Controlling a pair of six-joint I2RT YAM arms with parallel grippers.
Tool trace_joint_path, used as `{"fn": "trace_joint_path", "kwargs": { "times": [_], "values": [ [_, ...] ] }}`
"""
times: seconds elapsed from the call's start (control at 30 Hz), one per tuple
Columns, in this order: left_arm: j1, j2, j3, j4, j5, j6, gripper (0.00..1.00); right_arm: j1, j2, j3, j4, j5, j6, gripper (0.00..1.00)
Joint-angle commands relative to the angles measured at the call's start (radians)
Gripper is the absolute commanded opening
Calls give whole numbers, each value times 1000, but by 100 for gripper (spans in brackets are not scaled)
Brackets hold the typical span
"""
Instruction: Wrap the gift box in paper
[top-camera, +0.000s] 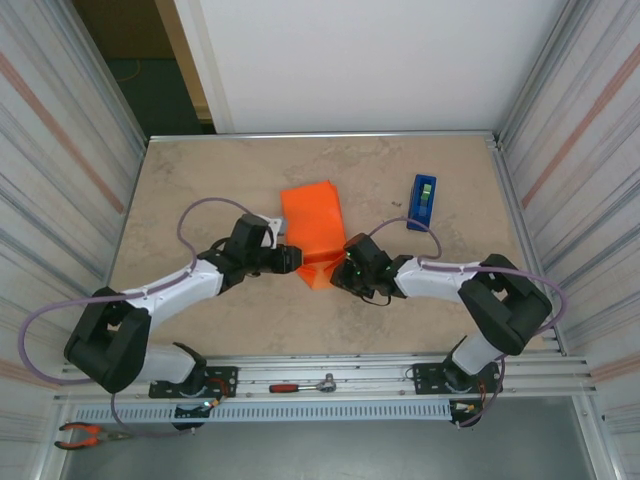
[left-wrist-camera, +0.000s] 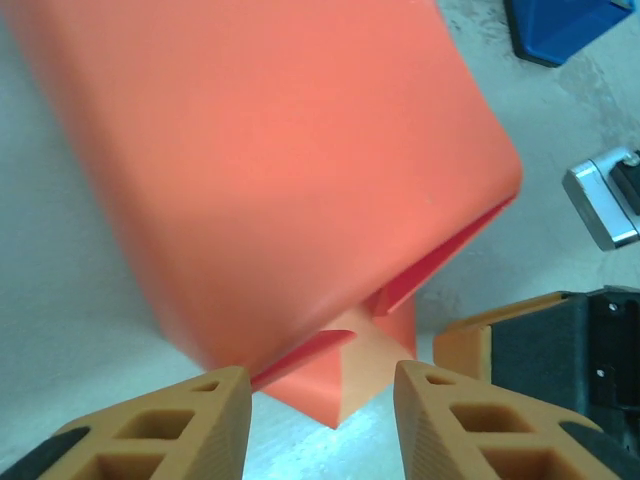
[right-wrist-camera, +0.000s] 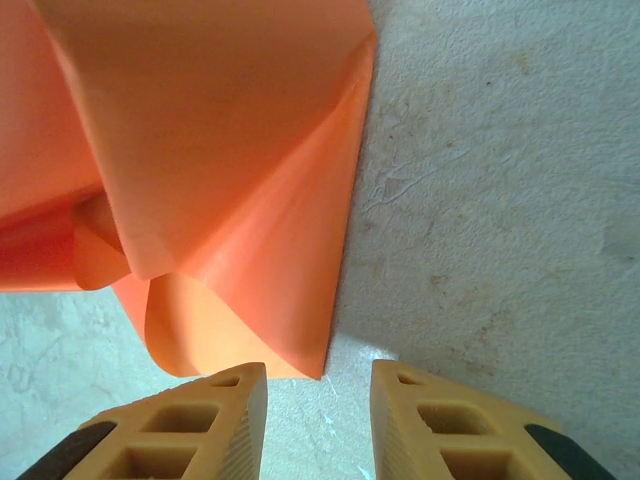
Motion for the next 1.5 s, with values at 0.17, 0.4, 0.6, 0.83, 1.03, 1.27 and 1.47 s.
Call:
{"fn": "trace_joint_path", "kwargs": {
  "times": [0.17,0.4,0.6,0.83,1.03,1.27,1.47],
  "values": [
    [56,-32,19,-26,48,32,45,14,68,74,-29,13,2,30],
    [64,-29,9,-14,58,29,46,22,103,89,-27,12,6,27],
    [68,-26,11,-8,67,25,46,44,110,103,-73,46,8,27],
    [71,-28,6,-10,68,23,46,78,101,126,-135,105,5,26],
    [70,-25,7,-10,69,23,46,86,102,139,-156,130,2,26],
    [70,-21,9,-10,73,23,46,86,104,136,-155,156,9,26],
    [70,-17,10,-8,74,24,46,87,125,151,-147,159,5,27]
  ]
}}
